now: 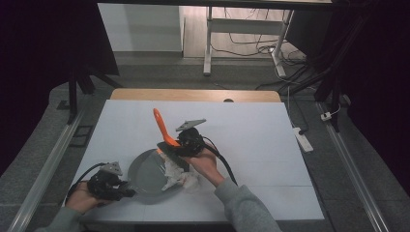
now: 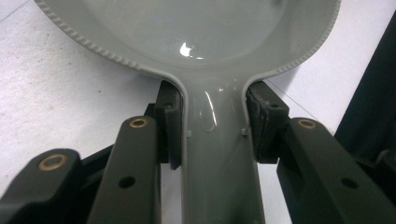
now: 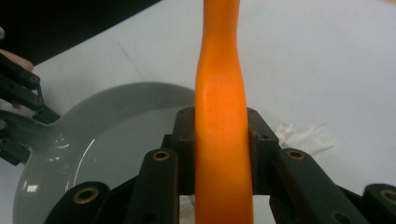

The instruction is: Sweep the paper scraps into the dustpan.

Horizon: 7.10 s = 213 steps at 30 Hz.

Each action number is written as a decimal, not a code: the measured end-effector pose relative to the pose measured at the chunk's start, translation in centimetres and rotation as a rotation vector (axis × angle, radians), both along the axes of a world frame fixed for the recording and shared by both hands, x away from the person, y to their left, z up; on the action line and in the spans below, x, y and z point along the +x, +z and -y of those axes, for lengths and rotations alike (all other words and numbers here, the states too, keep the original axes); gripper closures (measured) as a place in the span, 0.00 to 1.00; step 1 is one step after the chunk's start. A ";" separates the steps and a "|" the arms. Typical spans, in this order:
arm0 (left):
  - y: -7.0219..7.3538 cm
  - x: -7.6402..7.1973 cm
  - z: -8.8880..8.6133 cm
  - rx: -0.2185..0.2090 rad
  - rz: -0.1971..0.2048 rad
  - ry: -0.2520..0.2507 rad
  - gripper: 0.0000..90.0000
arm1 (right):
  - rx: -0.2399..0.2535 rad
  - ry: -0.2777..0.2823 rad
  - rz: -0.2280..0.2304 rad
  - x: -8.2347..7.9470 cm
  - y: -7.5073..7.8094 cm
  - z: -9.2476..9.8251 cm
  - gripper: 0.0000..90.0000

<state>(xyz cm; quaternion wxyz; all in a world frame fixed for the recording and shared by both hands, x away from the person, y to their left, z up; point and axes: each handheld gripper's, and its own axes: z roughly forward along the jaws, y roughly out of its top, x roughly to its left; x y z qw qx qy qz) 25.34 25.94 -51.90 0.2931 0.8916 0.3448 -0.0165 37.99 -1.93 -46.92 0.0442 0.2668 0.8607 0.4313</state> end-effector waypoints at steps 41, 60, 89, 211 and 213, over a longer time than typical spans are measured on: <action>-0.1 0.0 -0.1 -0.007 -0.003 0.009 0.69 | -0.139 -0.189 -0.010 8.5 -1.0 0.5 0.78; -0.1 0.1 0.0 -0.005 -0.002 0.013 0.69 | -0.163 0.045 -0.059 3.3 -1.2 -4.0 0.78; -0.1 0.2 -0.1 -0.011 -0.004 0.016 0.69 | -0.180 -0.210 -0.003 8.5 -0.1 0.0 0.78; -0.2 -0.9 1.9 -0.005 -0.018 -0.032 0.69 | 0.087 -0.071 -0.041 -4.3 1.3 0.5 0.78; -0.2 -0.9 1.9 -0.005 -0.018 -0.032 0.69 | 0.100 -0.093 -0.028 -3.9 1.7 1.7 0.78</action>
